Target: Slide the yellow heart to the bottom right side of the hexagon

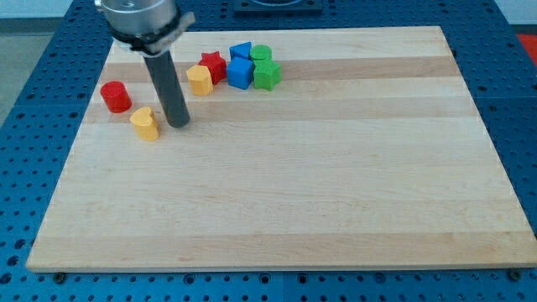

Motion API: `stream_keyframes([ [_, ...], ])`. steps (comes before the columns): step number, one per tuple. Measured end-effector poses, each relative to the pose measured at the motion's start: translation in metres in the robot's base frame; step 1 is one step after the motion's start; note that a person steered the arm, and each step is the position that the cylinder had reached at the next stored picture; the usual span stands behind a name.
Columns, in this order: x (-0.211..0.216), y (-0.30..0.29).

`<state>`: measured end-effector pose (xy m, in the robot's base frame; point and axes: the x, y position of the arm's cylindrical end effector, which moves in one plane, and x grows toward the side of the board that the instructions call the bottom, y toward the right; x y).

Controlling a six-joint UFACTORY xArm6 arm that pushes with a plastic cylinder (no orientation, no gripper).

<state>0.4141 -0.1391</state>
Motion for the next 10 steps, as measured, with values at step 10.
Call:
stream_keyframes([
  [10, -0.020, 0.035],
])
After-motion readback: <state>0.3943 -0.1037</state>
